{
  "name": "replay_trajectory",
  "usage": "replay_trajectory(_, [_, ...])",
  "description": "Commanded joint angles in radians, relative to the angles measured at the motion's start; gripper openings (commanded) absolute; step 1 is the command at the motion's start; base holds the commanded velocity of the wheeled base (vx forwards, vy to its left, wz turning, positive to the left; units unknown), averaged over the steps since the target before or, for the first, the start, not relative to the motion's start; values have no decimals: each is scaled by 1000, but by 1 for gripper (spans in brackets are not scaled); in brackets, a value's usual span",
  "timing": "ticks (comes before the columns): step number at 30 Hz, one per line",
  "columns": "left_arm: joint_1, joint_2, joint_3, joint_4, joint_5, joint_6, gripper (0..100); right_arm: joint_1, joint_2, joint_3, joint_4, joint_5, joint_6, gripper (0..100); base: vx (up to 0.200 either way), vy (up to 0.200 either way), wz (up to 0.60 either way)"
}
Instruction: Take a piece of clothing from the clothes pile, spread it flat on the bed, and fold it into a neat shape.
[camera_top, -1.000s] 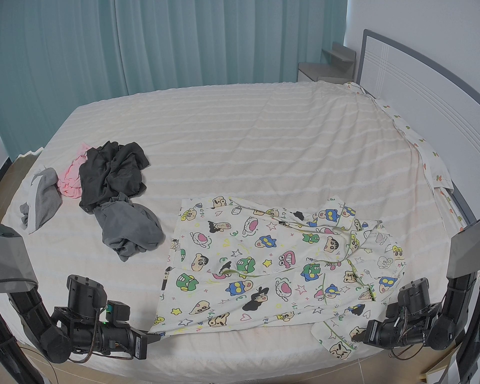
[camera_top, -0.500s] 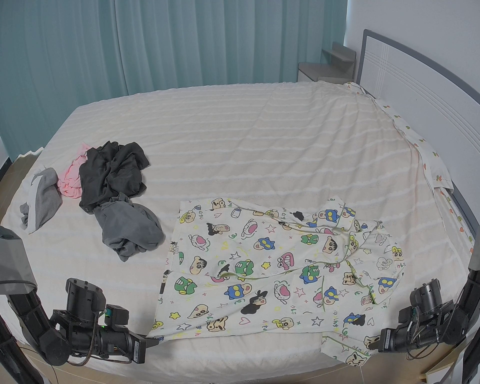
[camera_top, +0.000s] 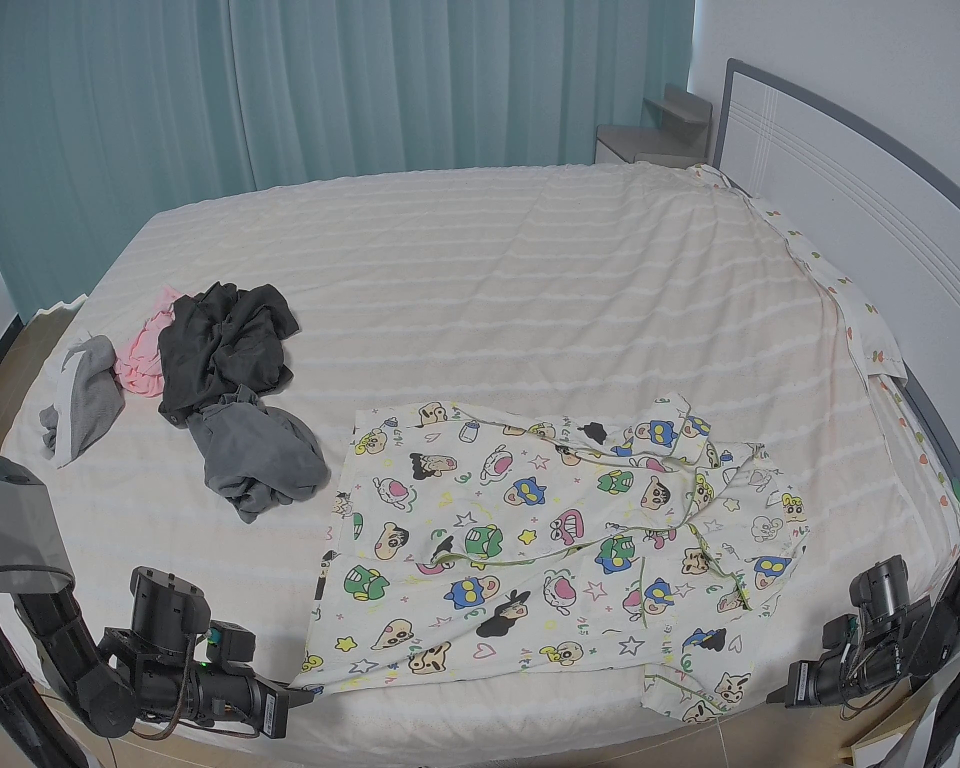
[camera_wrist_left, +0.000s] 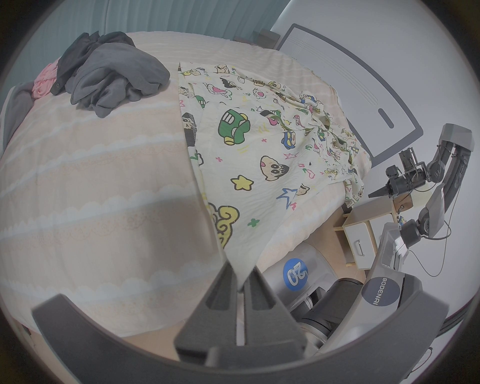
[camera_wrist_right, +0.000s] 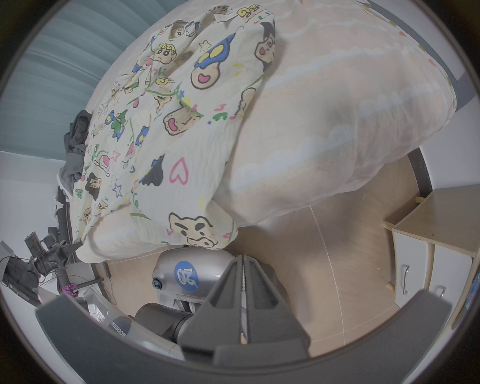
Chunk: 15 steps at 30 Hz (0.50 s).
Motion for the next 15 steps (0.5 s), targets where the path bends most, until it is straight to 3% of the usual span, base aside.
replay_trajectory(1, [-1, 5, 4, 0, 1, -1, 0, -1, -24, 18, 0, 21, -1, 0, 0, 0, 0])
replay_trajectory(5, [-1, 4, 1, 0, 1, -1, 0, 10, -31, 16, -5, 46, -2, 0, 0, 0, 0])
replay_trajectory(6, [-1, 4, 1, 0, 1, -1, 0, 22, -28, 16, -6, 50, -2, 100, 0, 0, 0])
replay_trajectory(15, [-1, 5, -2, 0, -1, -2, 0, 142, 14, -1, -31, 47, 14, 100, 0, 0, 0])
